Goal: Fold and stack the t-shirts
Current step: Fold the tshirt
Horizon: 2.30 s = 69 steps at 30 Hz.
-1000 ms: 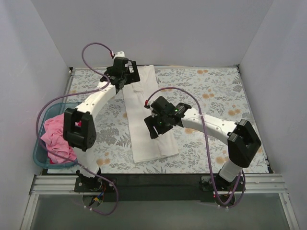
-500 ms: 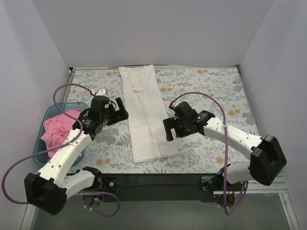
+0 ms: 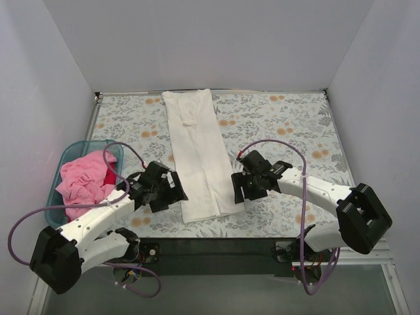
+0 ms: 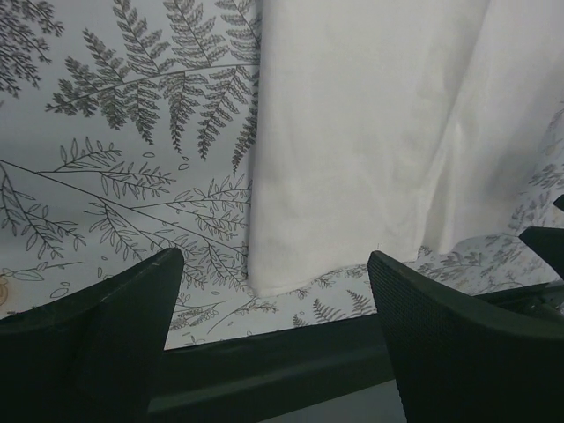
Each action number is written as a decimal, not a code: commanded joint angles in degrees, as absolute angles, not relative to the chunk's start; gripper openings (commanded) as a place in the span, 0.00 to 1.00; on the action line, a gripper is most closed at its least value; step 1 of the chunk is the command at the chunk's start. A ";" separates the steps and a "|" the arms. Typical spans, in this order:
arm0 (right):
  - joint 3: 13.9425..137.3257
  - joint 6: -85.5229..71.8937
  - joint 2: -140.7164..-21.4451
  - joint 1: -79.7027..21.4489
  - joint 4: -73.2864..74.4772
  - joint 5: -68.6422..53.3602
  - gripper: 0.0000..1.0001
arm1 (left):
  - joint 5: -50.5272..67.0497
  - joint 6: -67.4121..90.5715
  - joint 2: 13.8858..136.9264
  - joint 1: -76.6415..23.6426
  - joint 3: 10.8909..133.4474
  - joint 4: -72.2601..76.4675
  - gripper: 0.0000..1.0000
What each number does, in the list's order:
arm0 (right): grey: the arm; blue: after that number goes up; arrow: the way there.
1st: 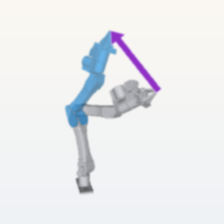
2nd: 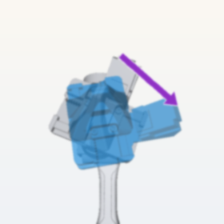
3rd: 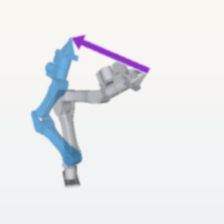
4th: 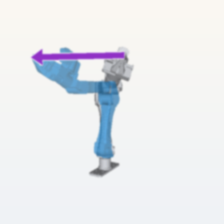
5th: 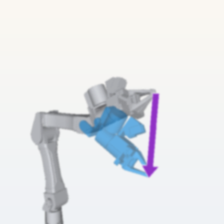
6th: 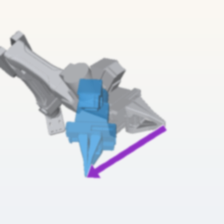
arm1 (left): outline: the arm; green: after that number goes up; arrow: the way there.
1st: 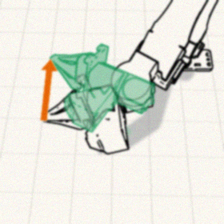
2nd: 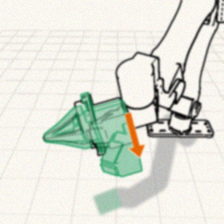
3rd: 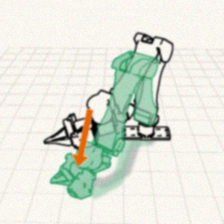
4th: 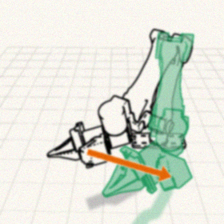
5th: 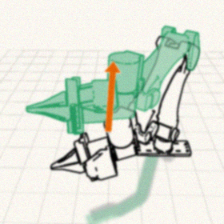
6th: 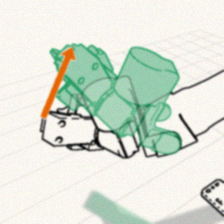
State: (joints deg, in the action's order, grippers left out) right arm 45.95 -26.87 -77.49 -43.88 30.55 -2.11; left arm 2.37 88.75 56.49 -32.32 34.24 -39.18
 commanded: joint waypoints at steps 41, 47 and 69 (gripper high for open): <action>43.68 -29.71 -88.24 -46.14 28.48 -4.57 0.25 | -7.39 97.82 87.09 -55.63 41.49 -45.97 0.45; 43.86 -29.27 -89.65 -46.23 28.48 -5.18 0.06 | -6.68 97.47 89.21 -55.90 41.04 -45.79 0.17; 52.19 -23.82 -79.71 -48.87 44.12 -8.00 0.01 | 2.30 101.96 69.43 -59.87 42.53 -55.99 0.00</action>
